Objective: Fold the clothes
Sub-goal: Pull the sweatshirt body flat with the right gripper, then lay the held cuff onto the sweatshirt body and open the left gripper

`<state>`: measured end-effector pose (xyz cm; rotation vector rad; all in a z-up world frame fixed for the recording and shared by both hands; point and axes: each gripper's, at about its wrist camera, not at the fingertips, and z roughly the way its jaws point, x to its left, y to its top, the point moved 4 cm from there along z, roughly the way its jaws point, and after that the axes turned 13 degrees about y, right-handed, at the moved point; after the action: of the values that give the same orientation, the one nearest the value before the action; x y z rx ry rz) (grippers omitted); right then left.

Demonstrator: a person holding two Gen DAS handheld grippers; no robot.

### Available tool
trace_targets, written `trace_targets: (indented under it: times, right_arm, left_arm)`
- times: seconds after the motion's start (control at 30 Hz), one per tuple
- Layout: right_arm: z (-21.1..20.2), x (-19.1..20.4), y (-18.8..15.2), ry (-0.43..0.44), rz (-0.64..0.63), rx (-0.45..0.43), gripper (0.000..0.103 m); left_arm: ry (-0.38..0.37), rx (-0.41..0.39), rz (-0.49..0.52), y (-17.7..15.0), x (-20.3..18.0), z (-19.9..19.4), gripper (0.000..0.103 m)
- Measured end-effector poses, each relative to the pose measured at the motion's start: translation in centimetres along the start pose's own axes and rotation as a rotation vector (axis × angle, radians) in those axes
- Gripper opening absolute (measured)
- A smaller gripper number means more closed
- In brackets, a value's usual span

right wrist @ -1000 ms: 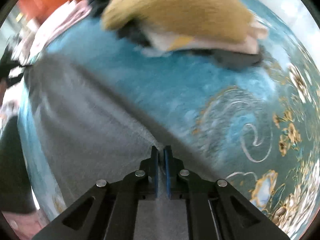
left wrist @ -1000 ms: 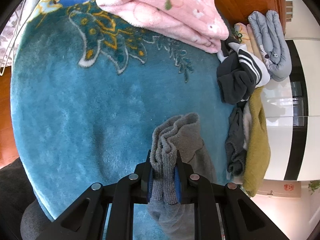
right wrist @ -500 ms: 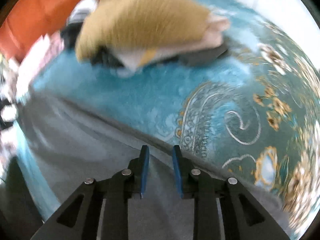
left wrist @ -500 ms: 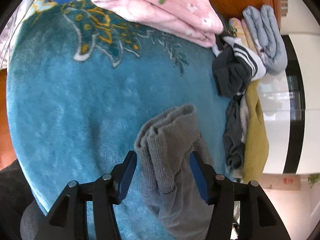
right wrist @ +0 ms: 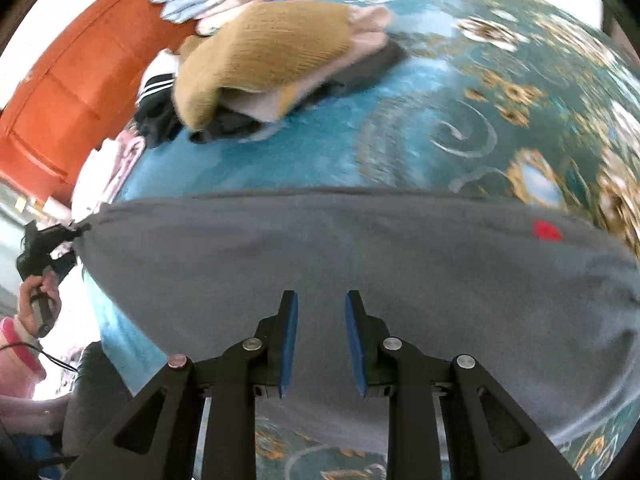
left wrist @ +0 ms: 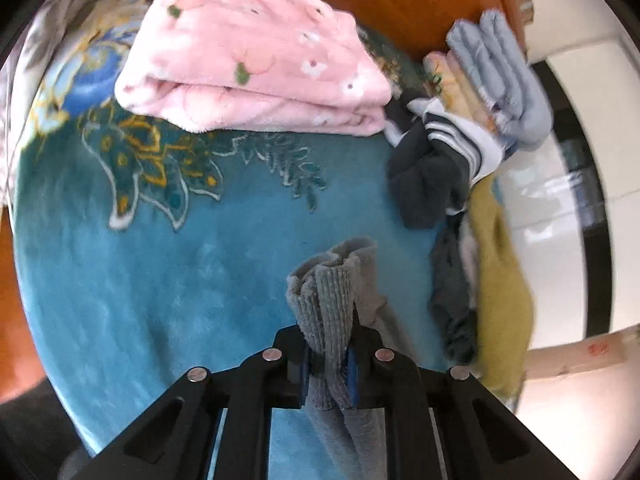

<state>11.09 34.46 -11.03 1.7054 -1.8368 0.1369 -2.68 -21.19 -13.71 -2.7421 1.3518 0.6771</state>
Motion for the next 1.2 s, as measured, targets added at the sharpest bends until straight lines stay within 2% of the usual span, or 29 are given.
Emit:
trace_targets:
  times: [0.07,0.13,0.2,0.27,0.43,0.6,0.67,0.8,0.9,0.97,1.07,1.2]
  right_arm:
    - [0.0,-3.4,-0.7,-0.016,0.136,-0.021,0.024]
    - [0.0,-6.6,-1.2,-0.012,0.269,-0.063,0.024]
    - [-0.4,-8.7,-1.5,0.011,0.358,-0.111,0.024]
    - [-1.2,-9.8,-1.8,0.078,0.447,-0.161,0.024]
    - [-6.2,-12.7,-1.7,0.03,0.483,-0.29,0.024]
    - [-11.4,-15.7,-1.7,-0.034,0.504,-0.42,0.025]
    - [-11.1,-17.6,-1.8,-0.041,0.56,-0.422,0.025]
    - [-9.2,-19.0,-2.7,-0.071,0.656,-0.409,0.025]
    - [-9.9,-16.2,-2.1,-0.194,0.562,-0.398,0.025]
    - [-10.8,-13.8,-1.5,-0.216,0.482,-0.427,0.025]
    - [-11.3,-10.5,-0.5,-0.212,0.4,-0.459,0.025]
    - [-9.2,-6.7,1.2,-0.126,0.311,-0.399,0.032]
  left_arm:
    - [0.045,0.05,-0.02,-0.5,1.2,1.6,0.015]
    - [0.048,0.073,-0.077,-1.1,2.5,2.6,0.015]
    - [0.025,0.107,-0.161,-1.9,4.2,3.4,0.015]
    - [-0.021,0.118,-0.213,-2.2,5.1,3.3,0.015]
    - [-0.003,0.093,-0.134,-1.8,3.7,2.5,0.015]
    - [0.017,0.082,-0.116,-1.6,3.0,2.4,0.015]
    - [0.023,0.077,-0.106,-1.6,2.7,2.2,0.015]
    - [0.044,0.02,0.008,-2.1,0.6,-0.4,0.015]
    - [0.061,-0.059,0.15,-2.8,-2.6,-3.2,0.015]
    - [0.068,-0.126,0.269,-4.1,-5.5,-4.8,0.015]
    - [0.075,-0.164,0.447,-7.5,-9.9,-5.6,0.015]
    - [0.051,-0.172,0.665,-13.5,-15.9,-5.7,0.015]
